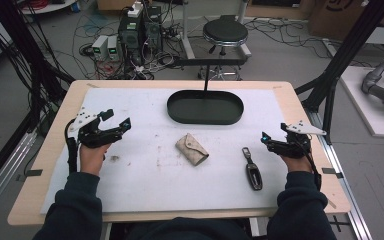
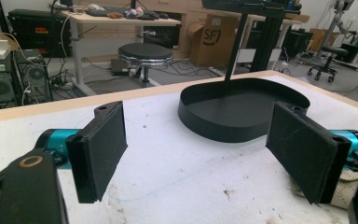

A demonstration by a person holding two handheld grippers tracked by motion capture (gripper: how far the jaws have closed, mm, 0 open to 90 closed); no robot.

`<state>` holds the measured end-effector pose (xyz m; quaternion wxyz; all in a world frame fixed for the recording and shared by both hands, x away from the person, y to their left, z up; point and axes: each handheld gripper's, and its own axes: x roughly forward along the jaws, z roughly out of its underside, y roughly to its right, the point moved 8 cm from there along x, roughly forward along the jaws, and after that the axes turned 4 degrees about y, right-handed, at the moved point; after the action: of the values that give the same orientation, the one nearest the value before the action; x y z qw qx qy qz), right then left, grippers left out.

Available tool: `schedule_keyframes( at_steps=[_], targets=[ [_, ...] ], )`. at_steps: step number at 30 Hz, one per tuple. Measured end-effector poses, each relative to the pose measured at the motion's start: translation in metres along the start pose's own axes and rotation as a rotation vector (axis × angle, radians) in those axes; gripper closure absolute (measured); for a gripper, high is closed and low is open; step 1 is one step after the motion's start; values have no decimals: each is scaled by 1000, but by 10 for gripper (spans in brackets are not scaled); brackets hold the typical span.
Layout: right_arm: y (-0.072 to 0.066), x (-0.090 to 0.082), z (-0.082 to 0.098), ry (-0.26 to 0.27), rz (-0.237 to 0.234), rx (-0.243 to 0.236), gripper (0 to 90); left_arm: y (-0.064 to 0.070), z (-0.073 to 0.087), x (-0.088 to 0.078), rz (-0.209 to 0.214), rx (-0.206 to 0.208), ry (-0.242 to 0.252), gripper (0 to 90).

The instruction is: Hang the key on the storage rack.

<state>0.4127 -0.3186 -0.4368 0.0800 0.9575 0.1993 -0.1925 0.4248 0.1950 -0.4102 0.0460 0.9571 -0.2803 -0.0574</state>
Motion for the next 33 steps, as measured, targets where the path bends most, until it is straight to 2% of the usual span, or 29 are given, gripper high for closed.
schedule_keyframes(
  at_steps=[5,8,11,14,21,25,27,29,31,33],
  targets=[
    [-2,1,0,-1,-2,-7,200,0,0,1,-4,-3,1,199],
    [0,-3,-2,26,7,3,200,-1,1,1,-12,-1,-7,200],
    [1,-2,-2,30,10,7,199,-1,1,1,-12,1,-5,200],
    [-3,-1,0,3,-10,-2,199,-1,1,1,0,-10,-5,210],
    [-16,-6,-2,-26,-40,-16,205,4,3,2,20,-5,-14,210],
    [-19,-8,-6,-14,-35,-24,273,4,3,1,18,-3,-17,211],
    [-20,-11,-13,2,-29,-5,306,2,3,0,9,-8,-14,210],
    [-24,-13,-16,-2,-43,33,325,0,4,0,0,-13,-15,211],
    [-26,-14,-15,-13,-43,44,330,-1,5,0,-1,-13,-23,210],
    [-31,-20,-4,-80,-16,61,342,-1,6,1,-2,-16,-25,210]
  ],
)
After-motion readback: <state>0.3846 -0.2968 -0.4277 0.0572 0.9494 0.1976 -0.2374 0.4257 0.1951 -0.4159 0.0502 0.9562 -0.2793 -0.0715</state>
